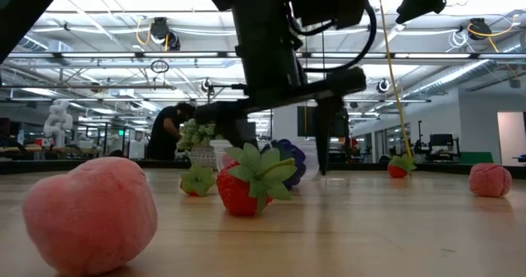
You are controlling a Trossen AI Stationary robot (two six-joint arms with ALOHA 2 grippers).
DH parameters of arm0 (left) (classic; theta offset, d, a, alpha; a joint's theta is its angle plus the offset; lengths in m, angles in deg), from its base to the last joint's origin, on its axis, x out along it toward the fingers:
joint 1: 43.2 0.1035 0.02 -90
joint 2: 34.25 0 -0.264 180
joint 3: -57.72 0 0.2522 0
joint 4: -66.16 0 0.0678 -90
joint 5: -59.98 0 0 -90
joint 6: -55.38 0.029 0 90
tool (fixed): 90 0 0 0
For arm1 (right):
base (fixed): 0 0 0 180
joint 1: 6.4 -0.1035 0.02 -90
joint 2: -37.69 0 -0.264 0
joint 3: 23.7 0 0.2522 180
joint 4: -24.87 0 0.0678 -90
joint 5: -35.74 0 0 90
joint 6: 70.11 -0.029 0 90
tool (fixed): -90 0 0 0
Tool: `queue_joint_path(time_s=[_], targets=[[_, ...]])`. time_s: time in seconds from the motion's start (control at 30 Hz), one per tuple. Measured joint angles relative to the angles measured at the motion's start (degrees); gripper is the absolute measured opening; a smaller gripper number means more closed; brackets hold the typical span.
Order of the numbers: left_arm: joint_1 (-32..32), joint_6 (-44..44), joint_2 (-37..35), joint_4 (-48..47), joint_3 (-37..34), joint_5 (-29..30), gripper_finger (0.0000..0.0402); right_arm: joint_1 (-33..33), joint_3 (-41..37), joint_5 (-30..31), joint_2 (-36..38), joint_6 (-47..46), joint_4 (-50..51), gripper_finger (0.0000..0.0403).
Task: Pick and placing Produce into tupperware
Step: Put the grapes into the bin
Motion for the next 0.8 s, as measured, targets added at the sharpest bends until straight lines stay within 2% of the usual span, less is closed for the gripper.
queue_joint_path(time_s=[0.3, 0.8], targets=[[0.0, 0.5, 0.3, -0.4, 0.1, -0.1, 0.0340, 0.0, 0.0, 0.0, -0.7, 0.0, -0.3, 0.0193], [-0.2, 1.0, 0.2, -1.4, 0.1, -4.5, 0.0340, 0.0, 0.0, 0.0, -0.9, 0.0, -0.3, 0.0193]])
